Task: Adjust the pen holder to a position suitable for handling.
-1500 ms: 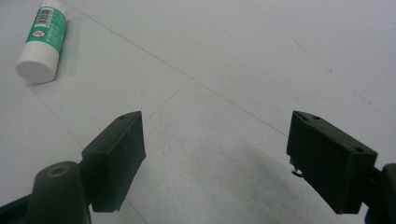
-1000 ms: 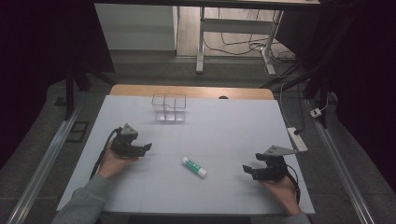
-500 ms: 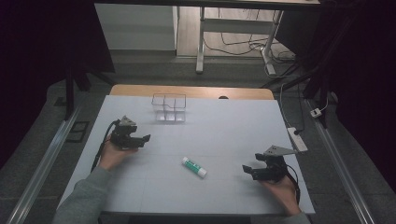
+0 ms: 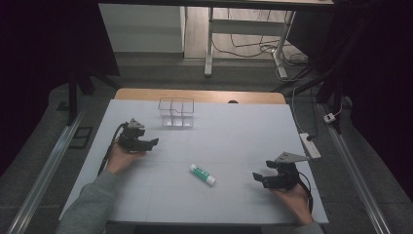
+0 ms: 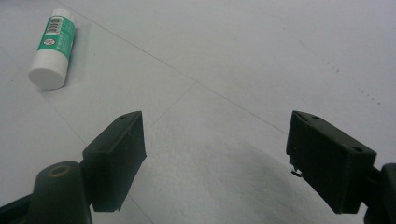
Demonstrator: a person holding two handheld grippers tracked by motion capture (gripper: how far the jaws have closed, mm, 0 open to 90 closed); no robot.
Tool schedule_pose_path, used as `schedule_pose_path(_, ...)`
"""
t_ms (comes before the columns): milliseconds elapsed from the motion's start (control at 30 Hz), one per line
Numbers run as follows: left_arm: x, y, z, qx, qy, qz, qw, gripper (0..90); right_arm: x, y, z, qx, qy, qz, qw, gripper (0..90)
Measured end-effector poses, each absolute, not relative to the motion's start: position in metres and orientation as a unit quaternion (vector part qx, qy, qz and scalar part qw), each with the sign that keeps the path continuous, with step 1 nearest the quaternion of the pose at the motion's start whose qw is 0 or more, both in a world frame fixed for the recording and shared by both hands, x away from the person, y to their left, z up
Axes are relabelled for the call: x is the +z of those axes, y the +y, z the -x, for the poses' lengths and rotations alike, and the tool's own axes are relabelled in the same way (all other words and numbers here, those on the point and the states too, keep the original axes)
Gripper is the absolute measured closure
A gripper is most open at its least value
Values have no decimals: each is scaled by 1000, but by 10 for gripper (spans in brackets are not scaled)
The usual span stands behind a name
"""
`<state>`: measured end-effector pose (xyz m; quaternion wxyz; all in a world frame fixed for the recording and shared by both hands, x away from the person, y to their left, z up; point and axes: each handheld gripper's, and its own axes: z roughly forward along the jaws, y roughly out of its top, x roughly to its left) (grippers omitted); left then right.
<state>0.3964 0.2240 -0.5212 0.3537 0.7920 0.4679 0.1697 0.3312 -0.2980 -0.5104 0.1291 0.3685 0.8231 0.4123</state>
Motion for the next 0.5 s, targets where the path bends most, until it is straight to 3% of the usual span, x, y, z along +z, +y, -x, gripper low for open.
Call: schedule_pose_path(500,-520,223,-411,173,471,-787,359,266,-511,-298,-331,410,823,-371,128,189)
